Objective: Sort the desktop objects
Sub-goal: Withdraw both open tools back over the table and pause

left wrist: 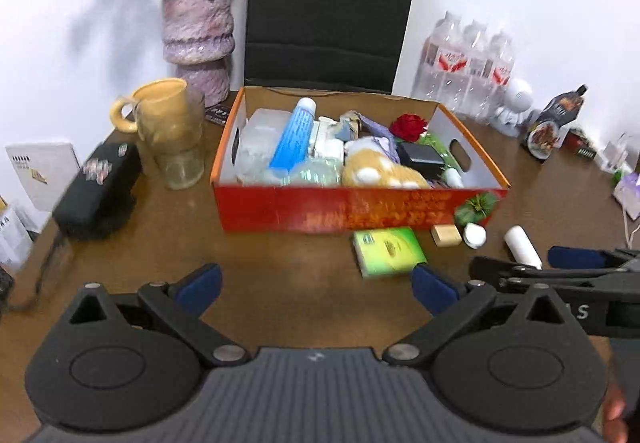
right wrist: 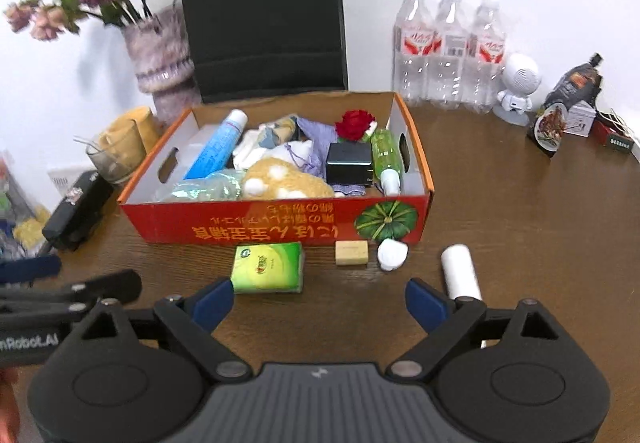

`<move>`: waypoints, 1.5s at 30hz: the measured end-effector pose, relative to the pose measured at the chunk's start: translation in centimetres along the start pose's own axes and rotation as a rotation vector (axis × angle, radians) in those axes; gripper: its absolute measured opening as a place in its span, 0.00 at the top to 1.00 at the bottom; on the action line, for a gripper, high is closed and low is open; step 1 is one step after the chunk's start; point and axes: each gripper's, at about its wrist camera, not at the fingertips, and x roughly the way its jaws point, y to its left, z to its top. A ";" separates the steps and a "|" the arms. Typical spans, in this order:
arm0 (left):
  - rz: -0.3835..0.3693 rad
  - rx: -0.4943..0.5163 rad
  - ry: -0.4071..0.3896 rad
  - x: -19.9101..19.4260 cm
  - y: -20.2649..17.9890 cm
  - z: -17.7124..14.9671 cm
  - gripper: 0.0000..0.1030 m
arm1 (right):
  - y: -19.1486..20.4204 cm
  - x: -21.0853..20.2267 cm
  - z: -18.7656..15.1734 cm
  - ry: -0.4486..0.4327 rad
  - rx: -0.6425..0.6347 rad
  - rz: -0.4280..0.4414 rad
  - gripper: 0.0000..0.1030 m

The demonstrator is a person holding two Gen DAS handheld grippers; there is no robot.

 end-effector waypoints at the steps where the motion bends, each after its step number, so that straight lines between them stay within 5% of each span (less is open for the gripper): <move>1: -0.001 0.006 -0.029 -0.3 0.0 -1.7 0.00 | 0.0 -0.2 -1.6 -0.034 -0.002 0.008 0.10; 5: 0.033 0.080 -0.060 -0.3 -0.4 -7.6 0.00 | -0.1 -0.4 -7.9 -0.119 -0.048 -0.014 0.10; 11: 0.057 0.042 -0.066 0.0 -0.1 -10.1 0.00 | 0.2 0.1 -12.4 -0.090 -0.080 -0.028 0.09; 20: 0.064 0.019 -0.050 0.8 0.3 -11.8 0.00 | 0.2 0.5 -13.7 -0.087 -0.055 -0.093 0.00; 45: 0.082 0.055 -0.030 1.4 -0.1 -12.0 0.00 | -0.3 0.6 -13.6 -0.083 -0.033 -0.102 0.00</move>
